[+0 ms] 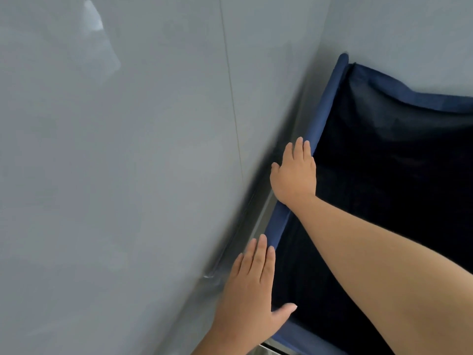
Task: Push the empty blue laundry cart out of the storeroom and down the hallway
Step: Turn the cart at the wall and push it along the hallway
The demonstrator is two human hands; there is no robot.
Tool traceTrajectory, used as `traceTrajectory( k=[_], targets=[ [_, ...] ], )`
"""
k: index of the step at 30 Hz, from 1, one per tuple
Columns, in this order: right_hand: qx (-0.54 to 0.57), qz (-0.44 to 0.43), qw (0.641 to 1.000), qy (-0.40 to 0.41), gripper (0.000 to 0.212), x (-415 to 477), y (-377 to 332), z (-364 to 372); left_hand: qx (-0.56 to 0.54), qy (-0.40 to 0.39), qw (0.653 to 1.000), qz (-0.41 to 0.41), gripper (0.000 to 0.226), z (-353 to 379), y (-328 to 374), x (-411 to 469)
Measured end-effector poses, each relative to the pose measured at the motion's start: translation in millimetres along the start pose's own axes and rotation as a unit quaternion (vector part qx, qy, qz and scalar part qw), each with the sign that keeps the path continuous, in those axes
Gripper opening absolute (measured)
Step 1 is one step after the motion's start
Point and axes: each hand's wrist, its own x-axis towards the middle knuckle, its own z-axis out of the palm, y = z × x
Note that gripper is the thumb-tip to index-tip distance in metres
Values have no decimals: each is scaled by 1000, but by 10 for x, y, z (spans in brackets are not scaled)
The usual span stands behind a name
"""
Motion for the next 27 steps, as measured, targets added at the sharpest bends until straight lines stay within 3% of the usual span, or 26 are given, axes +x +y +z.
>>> traceTrajectory(
  k=[7,11,21,27],
  targets=[
    [20,-13,998,53,67,-207,31,-69,-16,46,999,9,94,55,-34,-24],
    [17,-13,998,56,68,-745,419,-224,-31,59,998,13,89,44,-49,-18],
    [-79,134,986,57,72,-2756,2242,-729,-16,48,999,11,82,12,-8,-1],
    [-91,204,973,63,72,-3673,2813,-719,12,47,999,10,84,6,0,-165]
  ],
)
